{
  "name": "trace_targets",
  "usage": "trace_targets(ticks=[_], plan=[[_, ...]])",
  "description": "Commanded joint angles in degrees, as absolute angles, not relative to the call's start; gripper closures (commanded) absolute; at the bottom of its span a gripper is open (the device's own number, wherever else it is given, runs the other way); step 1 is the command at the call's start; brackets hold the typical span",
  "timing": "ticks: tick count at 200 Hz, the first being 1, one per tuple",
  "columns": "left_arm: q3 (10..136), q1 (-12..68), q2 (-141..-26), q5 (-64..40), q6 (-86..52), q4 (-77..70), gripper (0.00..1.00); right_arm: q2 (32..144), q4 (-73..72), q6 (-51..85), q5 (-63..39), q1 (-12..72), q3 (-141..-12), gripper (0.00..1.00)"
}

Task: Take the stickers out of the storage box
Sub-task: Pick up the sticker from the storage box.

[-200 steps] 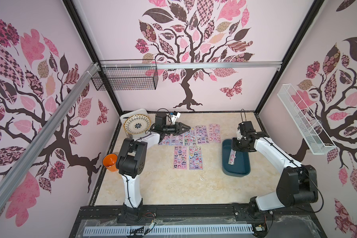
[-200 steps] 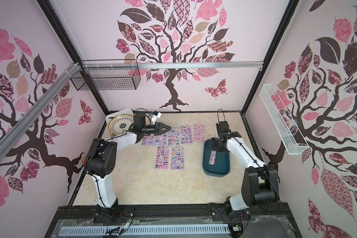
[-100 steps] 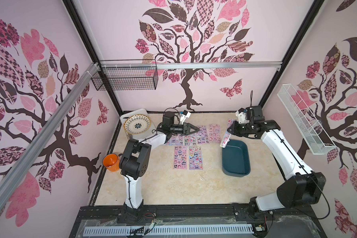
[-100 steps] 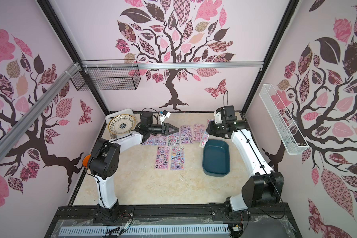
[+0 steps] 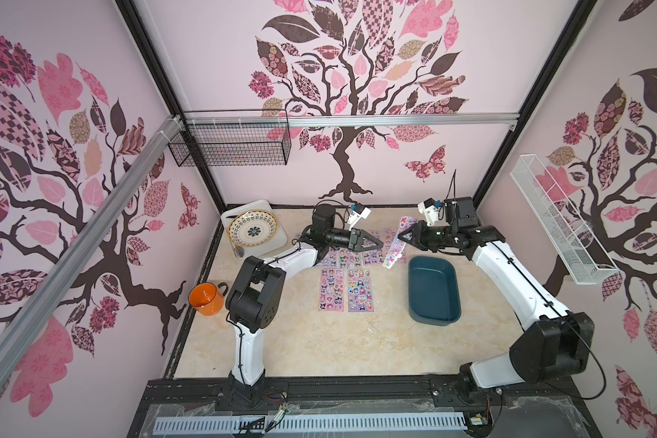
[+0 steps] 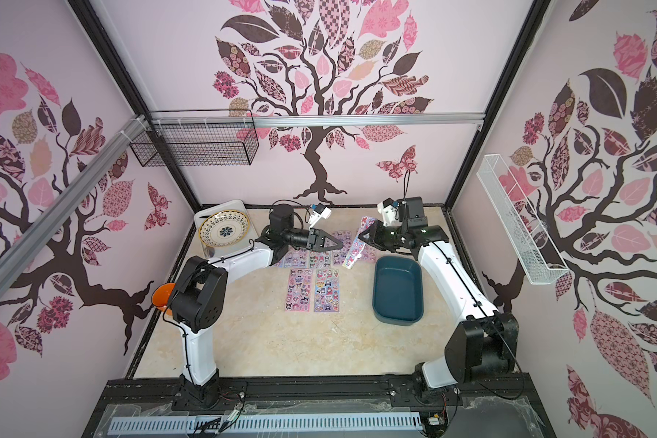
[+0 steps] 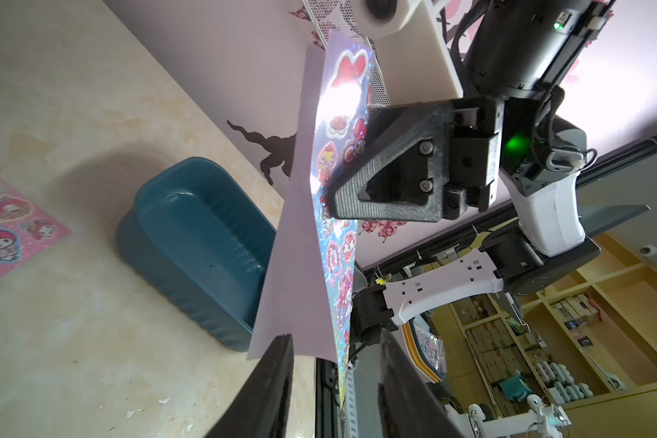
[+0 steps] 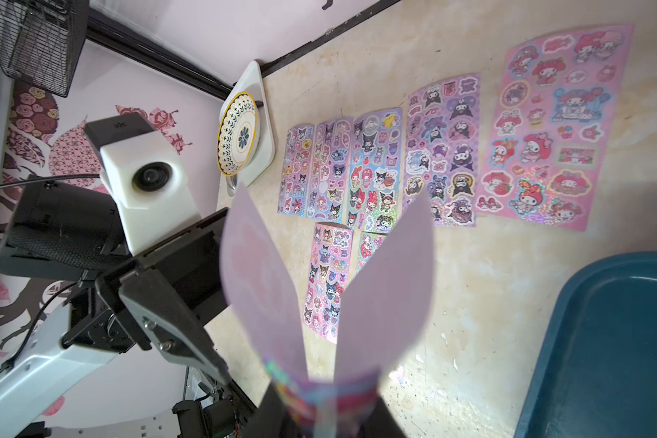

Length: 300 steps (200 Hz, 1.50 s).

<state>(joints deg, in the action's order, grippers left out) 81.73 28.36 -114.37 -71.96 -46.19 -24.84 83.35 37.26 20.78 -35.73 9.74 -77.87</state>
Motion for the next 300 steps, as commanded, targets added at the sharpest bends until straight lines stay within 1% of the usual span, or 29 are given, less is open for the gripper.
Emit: trace_targets(ticks=[1,95,116,127,150,196,207,228,239,250,255,268,284,300], plan=[[83.02,28.44,-115.92,-73.02,-46.55,-26.46,0.57,84.65,35.38,21.36,-38.14,10.08,-78.95,0.79],[83.45,29.30,-116.70,-72.86,-48.60,-28.56,0.59,85.48,31.98,23.38,-40.18,10.97,-78.59,0.78],[83.58,29.48,-116.72,-72.69,-48.69,-28.56,0.63,85.48,31.62,23.64,-39.91,11.17,-78.56,0.78],[83.74,29.60,-116.87,-72.56,-48.85,-28.56,0.67,85.50,31.45,23.73,-39.92,11.23,-78.49,0.78],[83.83,29.73,-117.07,-72.59,-49.09,-28.73,0.71,85.47,31.00,24.08,-39.57,11.46,-78.39,0.77],[83.79,29.80,-117.04,-72.77,-49.41,-29.19,0.75,86.75,31.10,23.91,-38.46,11.95,-78.63,0.77],[83.71,29.81,-116.98,-72.62,-49.31,-29.18,0.78,87.01,31.09,23.90,-38.37,12.04,-78.49,0.76],[83.63,29.88,-116.80,-72.34,-49.24,-29.35,0.82,86.95,31.04,23.73,-37.98,12.05,-78.49,0.74],[83.59,29.82,-116.78,-72.25,-49.16,-29.36,0.86,86.69,31.14,23.60,-37.28,12.05,-78.48,0.73],[83.54,29.73,-116.80,-71.71,-49.31,-29.36,0.97,86.28,31.20,23.46,-36.49,12.07,-78.39,0.69],[83.58,29.64,-116.76,-71.57,-49.39,-29.34,1.00,86.15,31.12,23.53,-36.11,12.05,-78.24,0.68],[83.36,29.39,-116.69,-71.11,-49.75,-29.88,1.00,85.51,30.62,23.72,-35.52,12.04,-77.82,0.67],[82.73,28.86,-116.31,-70.03,-50.22,-30.47,1.00,84.88,30.07,24.04,-34.74,12.04,-77.44,0.58],[81.55,27.96,-116.00,-69.16,-52.30,-33.26,1.00,84.42,29.37,24.32,-33.98,12.04,-76.84,0.53]])
